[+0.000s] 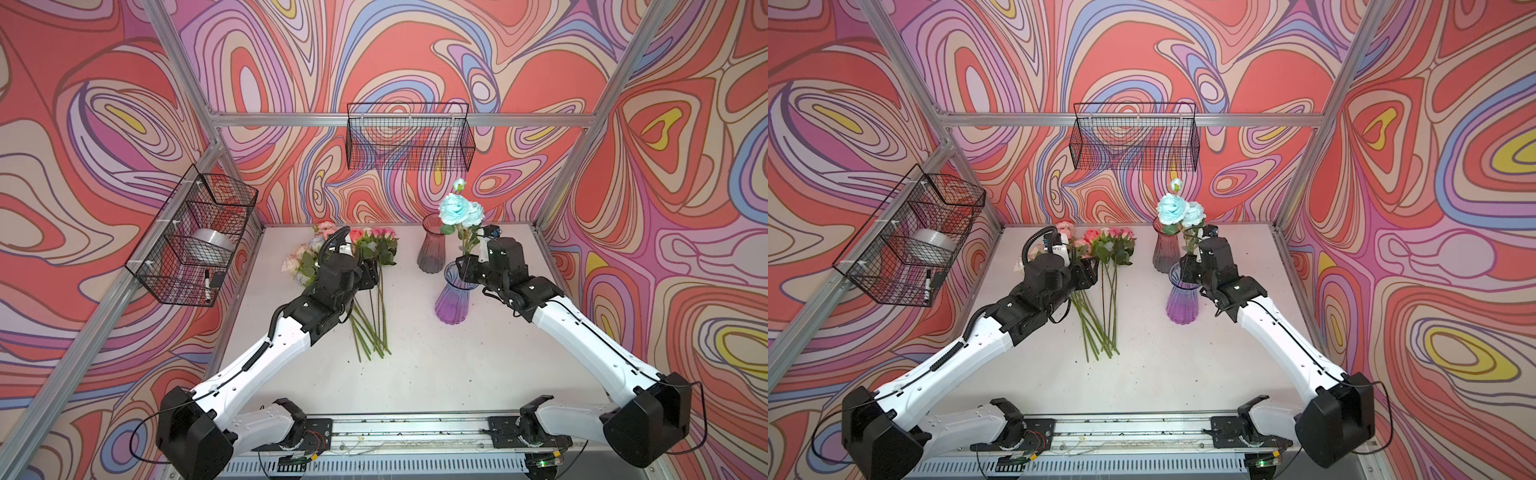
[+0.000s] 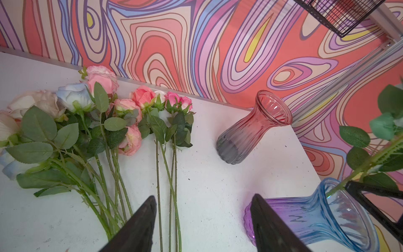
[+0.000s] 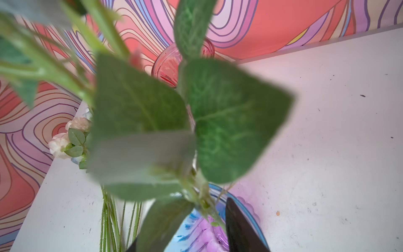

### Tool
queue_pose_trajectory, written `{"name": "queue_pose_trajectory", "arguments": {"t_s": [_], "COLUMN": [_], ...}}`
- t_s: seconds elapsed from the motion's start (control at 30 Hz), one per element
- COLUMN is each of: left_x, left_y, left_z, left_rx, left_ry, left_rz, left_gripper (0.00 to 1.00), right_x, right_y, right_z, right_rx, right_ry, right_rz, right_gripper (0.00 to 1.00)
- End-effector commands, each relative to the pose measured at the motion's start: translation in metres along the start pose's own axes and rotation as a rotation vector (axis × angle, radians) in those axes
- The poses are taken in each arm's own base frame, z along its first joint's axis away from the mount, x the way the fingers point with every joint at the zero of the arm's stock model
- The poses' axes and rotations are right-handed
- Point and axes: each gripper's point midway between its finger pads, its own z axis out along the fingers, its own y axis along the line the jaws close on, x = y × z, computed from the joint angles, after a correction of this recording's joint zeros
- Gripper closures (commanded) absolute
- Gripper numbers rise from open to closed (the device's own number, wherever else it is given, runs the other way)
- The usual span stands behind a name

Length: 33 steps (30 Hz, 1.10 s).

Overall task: Arrange the flowers into the vase
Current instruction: 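Lower the rose stem into the purple vase and open the right gripper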

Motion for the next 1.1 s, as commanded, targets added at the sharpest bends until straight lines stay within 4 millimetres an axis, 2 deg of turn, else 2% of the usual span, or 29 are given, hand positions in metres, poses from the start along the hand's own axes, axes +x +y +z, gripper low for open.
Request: {"name": "queue_pose_trajectory", "arguments": {"t_s": [0.0,0.43,0.77,0.93,1.0,1.07], "left_x": [0.002,0.007,0.014,0.029,0.037,0.045], "left_y": [-0.002,-0.002,-0.001,0.001,0.003,0.007], "left_z": [0.001,0.005,0.013,0.026,0.033,0.041], "left_rx": [0.001,-0.001,-0.016,-0.037,-0.055,-0.082], "left_ry": [0.017,0.037,0.064,0.125,0.158,0.191], "left_rz": [-0.014,-0.008,0.007,0.033,0.047,0.069], "left_gripper": [0.31,0.31,0.31,0.32,0.32,0.34], "right_x": [-0.004,-0.014,-0.014,-0.012,-0.013,-0.012], "right_y": [0.001,0.007,0.009,0.001,-0.005,-0.01], "right_z": [-0.011,-0.035,-0.057,-0.075,-0.085,-0.092], "right_rx": [-0.003,-0.037,-0.057,-0.028,0.002,0.015], "right_ry": [-0.011,-0.042,-0.041,-0.048,-0.066,-0.09], "right_rz": [-0.018,-0.015,-0.042,-0.074,-0.081,-0.08], "right_gripper": [0.52,0.51,0.52,0.53,0.57,0.66]}}
